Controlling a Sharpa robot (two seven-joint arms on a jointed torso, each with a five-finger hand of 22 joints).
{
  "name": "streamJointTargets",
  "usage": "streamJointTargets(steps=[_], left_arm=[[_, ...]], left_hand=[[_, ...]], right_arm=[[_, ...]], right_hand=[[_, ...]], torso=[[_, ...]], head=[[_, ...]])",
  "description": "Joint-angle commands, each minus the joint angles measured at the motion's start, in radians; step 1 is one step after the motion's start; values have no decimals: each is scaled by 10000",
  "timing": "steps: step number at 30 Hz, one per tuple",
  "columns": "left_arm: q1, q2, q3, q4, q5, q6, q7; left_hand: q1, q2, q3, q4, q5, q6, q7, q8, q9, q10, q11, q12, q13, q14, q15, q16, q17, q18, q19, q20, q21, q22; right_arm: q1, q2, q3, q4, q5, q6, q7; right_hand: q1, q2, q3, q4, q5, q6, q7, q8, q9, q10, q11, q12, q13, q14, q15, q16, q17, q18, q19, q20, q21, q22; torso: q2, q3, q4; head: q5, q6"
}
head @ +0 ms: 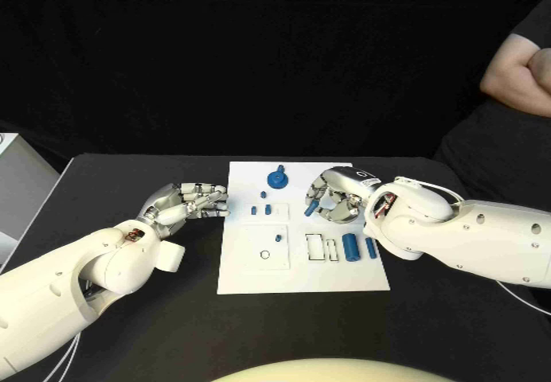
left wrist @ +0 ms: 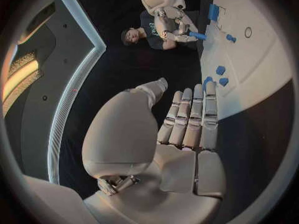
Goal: Assemble the parts on the task board
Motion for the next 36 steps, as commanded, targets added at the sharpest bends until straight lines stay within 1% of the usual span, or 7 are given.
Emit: streamJointTargets(steps=[1,3,7,13,21,31,36], left_arm=[[-14,31,9,8,1,154,57],[-15,43,9,1,1,161,55],[-17,55,9,0,1,169,54],[-19,88,11,-14,2,212,49],[-19,122,15,-23,10,271,47],[-19,102,16,-29,16,302,53],[-19,103,16,-28,17,312,54]], left_hand=[[4,91,-50,-21,-34,-51,219,38,-9,-44,-1,38,15,-82,4,-39,10,121,51,17,-32,-12],[4,91,-50,-21,-34,-51,219,38,-9,-44,-1,38,15,-82,4,-39,10,121,51,17,-32,-12],[4,91,-50,-21,-34,-51,219,38,-9,-44,-1,38,15,-82,4,-39,10,121,51,17,-32,-12],[4,91,-50,-21,-34,-51,219,38,-9,-44,-1,38,15,-82,4,-39,10,121,51,17,-32,-12],[4,91,-50,-21,-34,-51,219,38,-9,-44,-1,38,15,-82,4,-39,10,121,51,17,-32,-12],[9,90,-68,-14,-34,-67,222,52,-21,-64,2,55,15,-90,7,-42,17,121,53,20,-34,-41],[9,90,-68,-14,-34,-67,222,52,-21,-64,2,55,15,-90,7,-42,17,121,53,20,-34,-41]], right_arm=[[6,120,3,224,-161,129,103],[-17,276,-2,381,-421,137,106],[-150,618,-30,636,-1049,149,97],[-399,1155,-113,786,-1954,185,-13],[-705,1649,-193,642,-2752,327,-136],[-898,1840,-266,408,-3320,475,-255],[-956,1920,-274,308,-3559,473,-354]], right_hand=[[91,149,-1,-40,48,85,-13,34,177,394,-294,23,11,324,-68,51,1,-98,38,-53,12,-13],[91,149,-1,-40,48,85,-13,34,177,394,-294,23,11,324,-68,51,1,-98,38,-53,12,-13],[89,149,3,-48,50,85,-13,39,182,395,-294,16,11,322,-69,45,-10,-98,37,-55,8,-14],[89,146,11,-64,54,80,-14,45,189,394,-294,2,9,319,-70,40,-21,-101,36,-57,21,-1],[89,145,24,-81,54,72,-13,48,195,393,-293,-14,7,314,-71,31,-39,-101,32,-58,7,-11],[86,145,28,-86,52,69,-12,50,198,395,-292,-21,7,312,-71,26,-48,-102,32,-57,11,-7],[85,147,34,-91,52,68,-11,53,200,396,-291,-25,6,313,-71,31,-39,-105,33,-58,22,4]], torso=[[2,-2,27],[-5,4,30],[3,-9,17],[13,-16,19],[16,-13,18],[7,7,-1],[12,2,6]], head=[[31,-8],[60,-12],[115,-9],[152,-29],[165,-116],[260,-191],[248,-195]])
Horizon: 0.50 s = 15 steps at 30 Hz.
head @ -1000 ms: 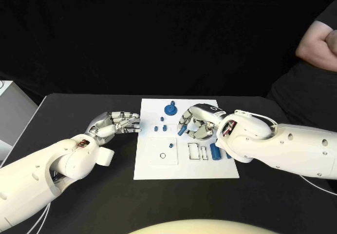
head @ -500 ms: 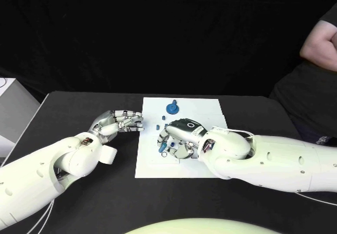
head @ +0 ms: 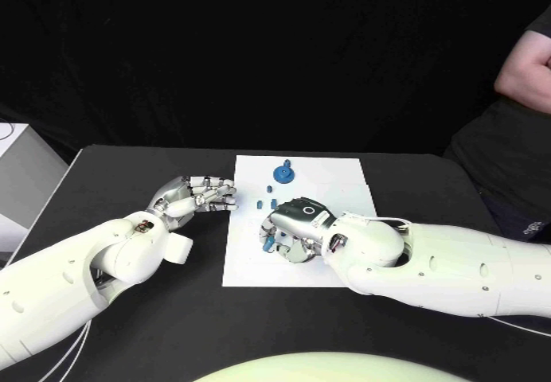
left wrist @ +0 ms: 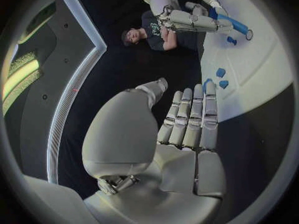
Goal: Assemble the parts on the task board
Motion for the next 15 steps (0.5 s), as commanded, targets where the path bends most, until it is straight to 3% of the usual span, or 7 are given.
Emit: streamJointTargets(steps=[1,15], left_arm=[[-9,14,11,15,15,202,60],[-9,-7,11,21,15,196,49]], left_hand=[[9,90,-69,-14,-34,-68,221,53,-8,-66,3,56,17,-90,7,-42,9,121,53,20,-34,-9],[9,90,-69,-14,-34,-68,221,53,-8,-66,3,56,17,-90,7,-42,9,121,53,20,-34,-9]], right_arm=[[-41,61,-2,-71,-643,156,-159],[-205,160,-7,-328,-776,224,-216]], right_hand=[[39,108,49,-23,32,42,11,28,187,371,-317,30,17,313,-72,32,-8,-128,34,-60,22,9],[40,108,56,-30,33,39,11,31,189,373,-317,24,16,312,-72,31,-11,-129,34,-60,27,15]], torso=[[5,-2,2],[-7,-11,4]], head=[[-8,-8],[8,-63]])
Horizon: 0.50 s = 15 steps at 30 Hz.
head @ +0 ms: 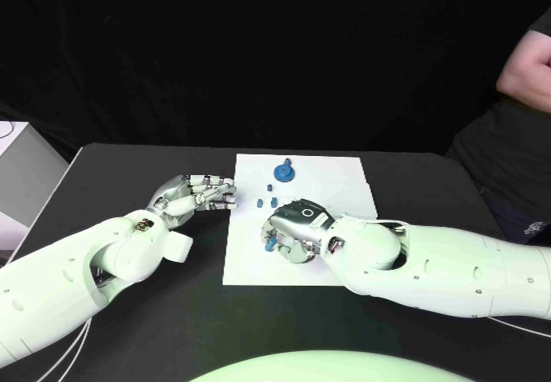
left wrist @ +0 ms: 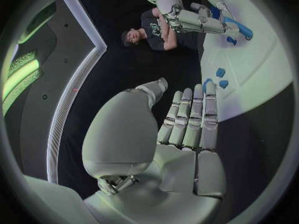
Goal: Assemble the parts on the task board
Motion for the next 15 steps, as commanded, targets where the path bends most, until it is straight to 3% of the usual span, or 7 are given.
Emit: streamJointTargets(steps=[1,15], left_arm=[[-9,7,11,21,15,172,50],[-10,28,11,-24,16,173,44]], left_hand=[[9,90,-69,-14,-34,-68,221,54,-9,-66,3,56,9,-90,7,-42,11,120,53,20,-34,-10],[9,90,-69,-14,-34,-68,221,54,-9,-66,3,56,9,-90,7,-42,11,120,53,20,-34,-10]], right_arm=[[-14,4,1,-49,-254,187,-65],[-23,-53,-7,-114,-323,241,-150]], right_hand=[[15,110,59,-29,53,47,4,30,188,373,-316,25,9,312,-72,31,-11,-131,34,-61,27,17],[15,110,59,-29,53,47,4,30,188,373,-316,25,9,312,-72,31,-11,-131,34,-61,27,17]], torso=[[-10,-9,-2],[-1,-5,1]], head=[[-5,-12],[-10,-44]])
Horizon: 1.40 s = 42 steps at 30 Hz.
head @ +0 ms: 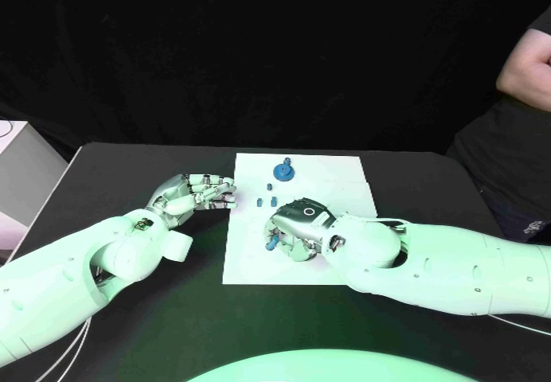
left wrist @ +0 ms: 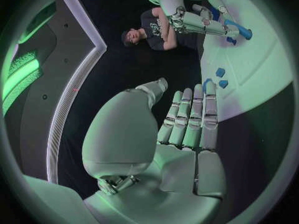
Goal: Assemble the parts on the task board
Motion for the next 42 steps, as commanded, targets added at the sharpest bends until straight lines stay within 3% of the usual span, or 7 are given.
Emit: streamJointTargets(steps=[1,11,21,26,31,42], left_arm=[[-10,23,11,-1,16,163,49],[-10,38,11,1,17,173,47],[-10,43,11,0,17,178,39],[-10,39,11,-1,17,187,28],[-10,34,11,-3,17,196,19],[-10,26,10,-6,17,216,1]], left_hand=[[9,90,-69,-14,-34,-68,221,54,-9,-66,4,57,10,-90,7,-42,12,121,53,20,-34,-12],[5,94,-100,8,-34,-92,224,78,-27,-97,8,85,10,-106,13,-49,23,121,54,26,-36,-57],[5,94,-100,8,-34,-92,224,78,-27,-97,8,85,10,-106,13,-49,23,121,54,26,-36,-57],[5,94,-100,8,-34,-92,224,78,-27,-97,8,85,10,-106,13,-49,23,121,54,26,-36,-57],[7,98,-110,16,-34,-100,225,89,-34,-107,9,99,11,-110,14,-51,28,121,55,28,-35,-76],[7,98,-110,16,-34,-100,225,89,-34,-107,9,99,11,-110,14,-51,28,121,55,28,-35,-76]], right_arm=[[-10,-25,-3,4,-220,121,-94],[-33,68,-10,-39,-248,189,-75],[-238,390,-103,-263,-205,181,56],[-325,459,-133,-339,-166,136,76],[-351,450,-142,-361,-156,112,-8],[-371,412,-146,-348,-167,34,-120]], right_hand=[[-14,83,73,-16,33,64,-5,58,-6,373,-316,49,11,312,-73,31,-11,-133,35,-61,27,10],[-14,83,73,-16,33,64,-5,58,-6,373,-316,49,11,312,-73,31,-11,-133,35,-61,27,10],[-319,-109,3,-67,-67,-185,101,31,56,220,-208,-263,-42,290,16,9,-88,-142,-10,-5,-50,-23],[-537,-261,-135,-8,-373,-731,208,-275,-31,68,-108,-495,-72,276,105,7,-134,-142,-34,70,-93,-32],[-660,-431,-218,42,-416,-1060,265,-489,-104,-105,-36,-670,-89,261,160,7,-162,-134,-55,123,-139,-51],[-704,-655,-347,57,-482,-1319,313,-678,-168,-526,57,-944,-113,237,234,-2,-220,-80,-143,183,-425,-270]], torso=[[3,2,6],[-4,0,-3],[-2,0,13],[-5,0,11],[-5,0,1],[2,10,2]], head=[[-2,-12],[-17,-14],[-14,-32],[-9,-51],[-10,-34],[-15,-31]])
